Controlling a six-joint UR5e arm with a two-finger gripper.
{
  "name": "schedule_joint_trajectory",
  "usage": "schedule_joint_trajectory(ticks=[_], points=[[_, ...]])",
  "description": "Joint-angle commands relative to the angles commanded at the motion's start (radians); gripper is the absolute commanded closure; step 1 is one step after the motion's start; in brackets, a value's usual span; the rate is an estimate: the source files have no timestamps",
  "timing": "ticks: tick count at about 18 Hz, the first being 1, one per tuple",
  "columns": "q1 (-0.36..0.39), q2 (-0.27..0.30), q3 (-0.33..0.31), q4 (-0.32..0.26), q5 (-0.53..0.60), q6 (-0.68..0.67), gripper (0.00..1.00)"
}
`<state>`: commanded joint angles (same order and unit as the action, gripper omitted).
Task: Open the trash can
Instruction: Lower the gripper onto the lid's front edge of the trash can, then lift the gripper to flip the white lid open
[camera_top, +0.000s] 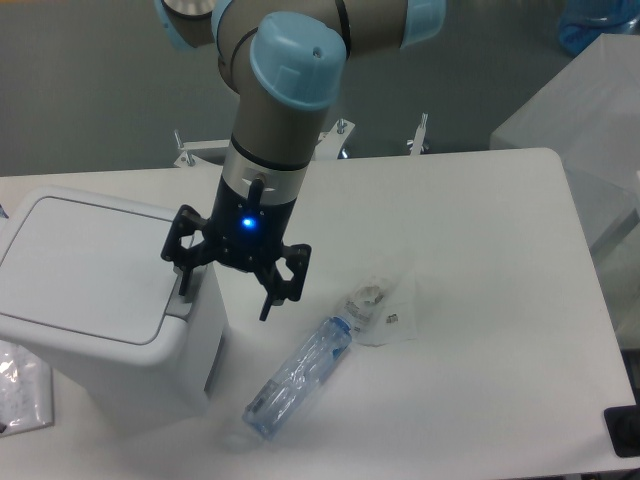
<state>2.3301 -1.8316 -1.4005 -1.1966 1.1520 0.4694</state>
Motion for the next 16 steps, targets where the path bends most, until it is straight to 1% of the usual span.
schedule_joint_trajectory(ticks=[4,9,12,14,16], points=[[0.000,0.000,-0.014,0.020,0.002,0.000,0.00],[0.003,0.003,-0.002,0.012,0.000,-0.006,0.00],[0.038,0.009,0.006,0.014,0.000,-0.003,0.00],[0.084,0.009,0.018,0.018,-0.002,0.011,0.00],[0.135,0.006,0.021,0.022,-0.002,0.092,0.00]])
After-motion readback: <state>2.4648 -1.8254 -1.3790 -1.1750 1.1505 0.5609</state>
